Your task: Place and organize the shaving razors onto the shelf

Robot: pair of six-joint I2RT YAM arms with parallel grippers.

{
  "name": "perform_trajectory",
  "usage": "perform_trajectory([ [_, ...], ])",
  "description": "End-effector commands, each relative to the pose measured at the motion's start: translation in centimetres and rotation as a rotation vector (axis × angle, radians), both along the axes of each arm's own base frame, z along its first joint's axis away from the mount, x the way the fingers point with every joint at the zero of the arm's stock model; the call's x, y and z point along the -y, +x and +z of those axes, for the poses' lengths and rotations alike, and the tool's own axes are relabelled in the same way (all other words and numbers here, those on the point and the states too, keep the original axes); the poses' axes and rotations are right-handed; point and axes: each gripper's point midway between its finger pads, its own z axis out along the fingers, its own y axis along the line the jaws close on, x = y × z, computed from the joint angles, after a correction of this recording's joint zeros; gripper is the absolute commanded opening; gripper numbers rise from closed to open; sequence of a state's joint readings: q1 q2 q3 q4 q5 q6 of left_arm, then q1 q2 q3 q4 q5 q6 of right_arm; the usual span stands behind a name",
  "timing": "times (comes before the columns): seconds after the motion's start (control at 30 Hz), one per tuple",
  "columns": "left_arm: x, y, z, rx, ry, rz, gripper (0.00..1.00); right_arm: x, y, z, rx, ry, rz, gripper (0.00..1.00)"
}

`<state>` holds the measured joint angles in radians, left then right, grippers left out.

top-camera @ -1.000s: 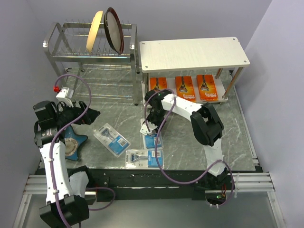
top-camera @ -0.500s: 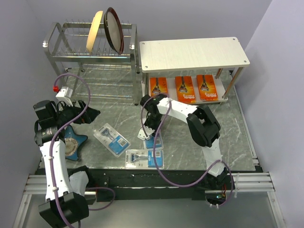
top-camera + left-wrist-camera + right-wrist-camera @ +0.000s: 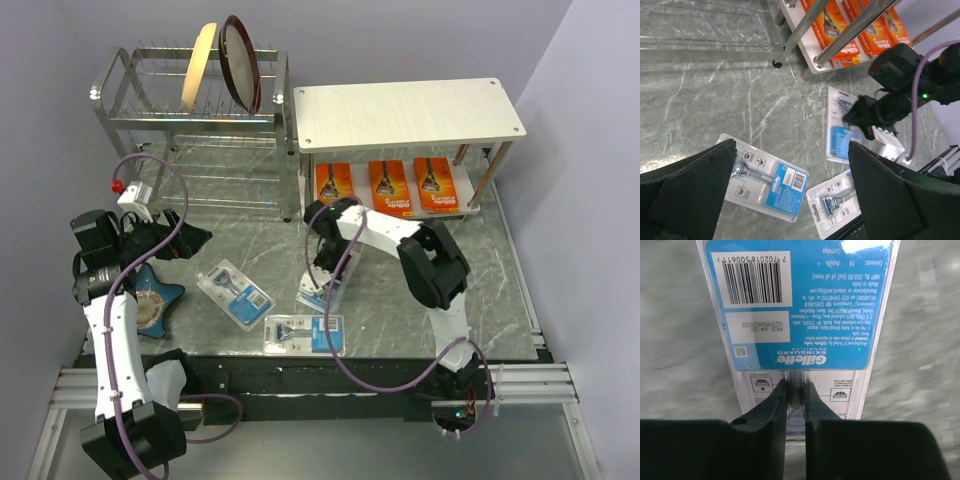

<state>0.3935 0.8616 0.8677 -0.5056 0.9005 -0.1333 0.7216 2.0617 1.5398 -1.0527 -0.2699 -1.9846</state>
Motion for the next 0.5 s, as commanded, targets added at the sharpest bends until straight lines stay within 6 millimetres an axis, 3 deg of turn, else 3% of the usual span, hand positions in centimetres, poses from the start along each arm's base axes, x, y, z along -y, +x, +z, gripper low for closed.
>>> perform_trajectory([
  [0.0,0.8,0.1,1.3,0.061,-0.041,-0.037,1.00,4.6,-2.9,5.7,-0.019,0.028,-0.058,0.05],
  [0.03,0.9,0.1,1.4,0.065,-0.052,-0.044,0.99,5.1,-3.7,6.6,-0.031,0.039,-0.110,0.05],
  [0.07,1.3,-0.1,1.2,0.044,-0.095,-0.054,0.99,5.1,-4.3,9.0,-0.024,0.107,-0.146,0.05],
  [0.2,2.5,-0.5,0.3,0.008,-0.165,-0.070,0.98,5.0,-6.2,15.7,-0.080,0.271,-0.369,0.02],
  [0.27,3.0,-0.7,0.1,-0.001,-0.176,-0.086,0.98,4.6,-5.7,20.1,-0.070,0.386,-0.523,0.01],
  [0.4,3.7,-0.3,-0.1,-0.017,-0.164,-0.127,0.98,4.3,-2.8,28.9,-0.027,0.669,-0.782,0.00],
  [0.47,4.2,-0.2,0.1,-0.006,-0.141,-0.157,0.99,4.4,-1.5,34.6,-0.011,0.847,-0.909,0.00],
])
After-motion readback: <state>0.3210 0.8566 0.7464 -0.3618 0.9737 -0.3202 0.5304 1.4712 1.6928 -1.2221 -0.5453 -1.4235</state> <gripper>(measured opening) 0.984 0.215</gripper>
